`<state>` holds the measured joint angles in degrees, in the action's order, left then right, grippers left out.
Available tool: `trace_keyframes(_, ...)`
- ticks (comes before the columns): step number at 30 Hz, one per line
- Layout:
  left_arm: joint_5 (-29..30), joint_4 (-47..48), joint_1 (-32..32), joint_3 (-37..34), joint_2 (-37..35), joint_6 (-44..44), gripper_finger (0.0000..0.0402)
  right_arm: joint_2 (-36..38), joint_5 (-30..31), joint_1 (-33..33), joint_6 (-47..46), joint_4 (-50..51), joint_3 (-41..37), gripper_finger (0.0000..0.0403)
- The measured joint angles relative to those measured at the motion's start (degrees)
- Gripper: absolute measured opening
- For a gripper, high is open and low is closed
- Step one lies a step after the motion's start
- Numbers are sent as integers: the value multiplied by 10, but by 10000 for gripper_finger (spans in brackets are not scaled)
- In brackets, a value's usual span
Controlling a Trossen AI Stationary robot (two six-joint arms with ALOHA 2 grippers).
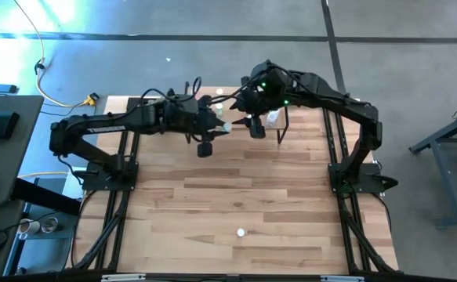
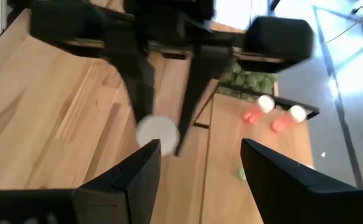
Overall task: Pick and place medicine bottles onto shelf by color
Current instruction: Put the blue pill bottle on the shelf aligned with the other blue pill bottles
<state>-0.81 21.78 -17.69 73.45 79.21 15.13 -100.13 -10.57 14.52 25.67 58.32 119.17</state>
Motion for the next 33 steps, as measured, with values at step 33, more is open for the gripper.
trace_keyframes(33,-13,-103,-14,0,16,-30,90,-4,0,-11,-1,9,0,191)
